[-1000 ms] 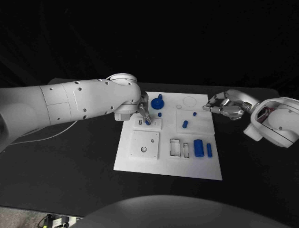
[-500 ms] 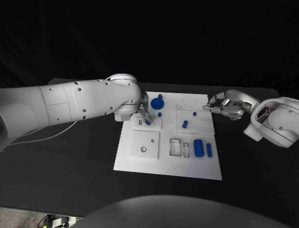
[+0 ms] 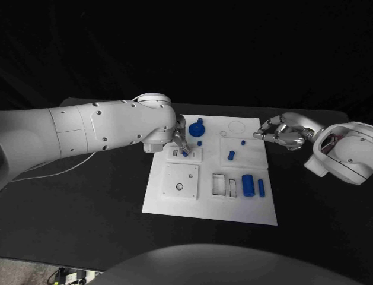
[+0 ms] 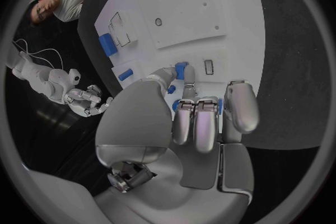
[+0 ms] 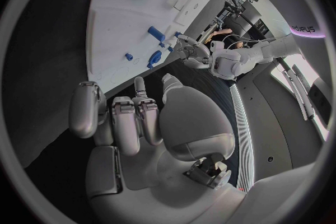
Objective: Assemble the parts on the task board
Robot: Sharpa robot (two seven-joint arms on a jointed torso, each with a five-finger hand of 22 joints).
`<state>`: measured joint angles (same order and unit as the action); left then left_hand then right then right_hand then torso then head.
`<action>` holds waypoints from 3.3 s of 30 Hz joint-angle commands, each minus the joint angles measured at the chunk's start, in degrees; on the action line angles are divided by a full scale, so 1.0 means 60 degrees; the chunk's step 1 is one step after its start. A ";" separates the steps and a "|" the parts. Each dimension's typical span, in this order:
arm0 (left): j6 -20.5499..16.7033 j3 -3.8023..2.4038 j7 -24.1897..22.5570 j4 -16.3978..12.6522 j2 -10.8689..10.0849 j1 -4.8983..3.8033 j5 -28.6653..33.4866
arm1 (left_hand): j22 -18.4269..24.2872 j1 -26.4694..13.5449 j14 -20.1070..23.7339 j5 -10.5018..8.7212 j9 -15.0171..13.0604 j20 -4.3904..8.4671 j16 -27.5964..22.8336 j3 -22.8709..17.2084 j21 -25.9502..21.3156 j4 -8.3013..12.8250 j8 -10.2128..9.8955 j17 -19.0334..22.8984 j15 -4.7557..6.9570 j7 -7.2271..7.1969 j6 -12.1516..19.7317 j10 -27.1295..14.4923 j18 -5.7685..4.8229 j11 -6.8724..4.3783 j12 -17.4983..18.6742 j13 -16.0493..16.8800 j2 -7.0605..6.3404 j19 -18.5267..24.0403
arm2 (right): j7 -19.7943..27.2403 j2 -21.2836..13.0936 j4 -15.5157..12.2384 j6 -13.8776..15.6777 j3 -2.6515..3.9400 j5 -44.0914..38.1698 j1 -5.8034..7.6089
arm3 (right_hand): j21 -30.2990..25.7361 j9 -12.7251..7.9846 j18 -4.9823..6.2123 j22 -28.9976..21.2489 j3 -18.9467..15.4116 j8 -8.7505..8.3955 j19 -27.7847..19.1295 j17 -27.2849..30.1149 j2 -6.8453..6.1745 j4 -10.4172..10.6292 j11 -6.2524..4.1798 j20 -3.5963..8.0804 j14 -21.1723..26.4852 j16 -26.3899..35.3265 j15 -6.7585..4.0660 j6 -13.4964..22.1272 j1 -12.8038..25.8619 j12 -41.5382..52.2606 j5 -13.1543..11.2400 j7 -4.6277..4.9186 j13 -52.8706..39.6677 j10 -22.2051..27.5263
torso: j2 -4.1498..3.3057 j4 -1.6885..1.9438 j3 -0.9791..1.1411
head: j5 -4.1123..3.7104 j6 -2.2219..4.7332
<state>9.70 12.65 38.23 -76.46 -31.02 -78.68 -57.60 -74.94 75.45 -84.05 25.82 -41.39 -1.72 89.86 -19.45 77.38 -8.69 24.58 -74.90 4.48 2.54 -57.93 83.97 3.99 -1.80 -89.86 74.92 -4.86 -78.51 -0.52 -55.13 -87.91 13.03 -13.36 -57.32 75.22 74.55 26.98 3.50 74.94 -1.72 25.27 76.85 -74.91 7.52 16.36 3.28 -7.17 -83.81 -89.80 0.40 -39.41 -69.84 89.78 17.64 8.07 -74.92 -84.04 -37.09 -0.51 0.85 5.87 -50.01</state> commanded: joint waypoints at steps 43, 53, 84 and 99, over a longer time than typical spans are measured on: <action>0.0119 0.0032 -0.0032 0.0115 0.0116 0.0058 0.0151 | -0.0313 -0.0004 -0.0992 -0.0074 -0.0039 -0.0007 0.0024 -0.0913 -0.0093 0.0806 0.0039 -0.2516 0.0038 -0.0065 0.0046 0.0951 0.0033 -0.0050 0.0049 0.2427 0.0106 0.0017 | -0.0021 0.0017 0.0013 -0.0166 -0.0001 -0.0046 -0.0017 | -0.0062 -0.0016 0.0135 0.1546 0.0029 -0.0053 -0.0077 -0.2514 -0.0012 -0.0030 0.0083 0.0001 -0.1032 -0.0033 0.0068 0.0041 -0.0084 0.0037 -0.0013 0.0002 -0.2513 -0.0994 | -0.0001 -0.0002 -0.0002 | -0.0030 0.0002; 0.0099 0.0033 -0.0048 0.0132 0.0112 0.0058 0.0205 | -0.0301 -0.0006 -0.0992 -0.0101 -0.0046 -0.0009 0.0024 -0.0936 -0.0112 0.0811 0.0040 -0.2516 0.0035 -0.0060 0.0064 0.0933 0.0037 -0.0047 0.0072 0.2400 0.0121 0.0033 | -0.0048 0.0008 0.0015 -0.0180 -0.0001 -0.0046 -0.0020 | -0.0062 -0.0016 0.0135 0.1546 0.0029 -0.0053 -0.0077 -0.2514 -0.0012 -0.0030 0.0083 0.0001 -0.1032 -0.0033 0.0068 0.0041 -0.0084 0.0037 -0.0013 0.0002 -0.2513 -0.0994 | -0.0003 -0.0004 0.0003 | -0.0015 0.0002; 0.0489 0.0052 0.0028 0.0291 0.0225 0.0174 -0.0432 | -0.0234 -0.0825 -0.0992 -0.2755 -0.0003 -0.0092 0.0024 0.0041 -0.0466 0.0056 -0.0180 -0.2516 -0.0047 -0.0021 0.0540 0.0815 0.0091 0.0025 0.0210 0.2237 0.0213 0.0225 | -0.0079 -0.0030 0.0002 -0.0291 -0.0001 -0.0047 -0.0028 | -0.0094 -0.0019 0.0141 0.1537 0.0030 -0.0053 -0.0101 -0.2514 -0.0017 -0.0025 0.0087 -0.0004 -0.1032 -0.0033 0.0073 0.0035 -0.0097 0.0037 -0.0012 0.0006 -0.2513 -0.0994 | 0.0003 0.0000 0.0004 | -0.0026 0.0002; 0.0634 0.0052 0.0046 0.0306 0.0201 0.0177 -0.0447 | -0.0209 -0.0841 -0.0992 -0.2806 0.0110 -0.0106 0.0024 0.0261 -0.0556 -0.0035 -0.0301 -0.2516 -0.0060 0.0002 0.0517 0.0770 0.0106 0.0042 0.0260 0.2179 0.0227 0.0266 | -0.0088 0.0008 0.0030 -0.0325 -0.0001 -0.0048 -0.0033 | -0.0094 -0.0019 0.0141 0.1537 0.0030 -0.0053 -0.0101 -0.2514 -0.0017 -0.0025 0.0087 -0.0004 -0.1032 -0.0033 0.0073 0.0035 -0.0097 0.0037 -0.0012 0.0006 -0.2513 -0.0994 | -0.0001 -0.0003 0.0002 | 0.0002 0.0002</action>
<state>11.77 12.66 38.12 -74.75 -29.83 -78.03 -59.65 -74.91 70.97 -84.05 9.17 -40.77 -2.45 89.86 -18.17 74.43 -8.99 22.92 -74.91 4.48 2.13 -54.88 83.95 4.00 -1.75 -88.51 74.94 -3.64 -77.37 -0.94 -55.14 -87.74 12.06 -13.36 -57.32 75.07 74.20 26.95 3.49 74.95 -1.72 25.27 76.44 -74.92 7.52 16.36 3.28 -7.17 -83.93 -89.80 0.52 -39.41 -69.84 89.78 17.64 8.07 -74.92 -84.04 -37.10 -0.51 0.85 5.84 -50.01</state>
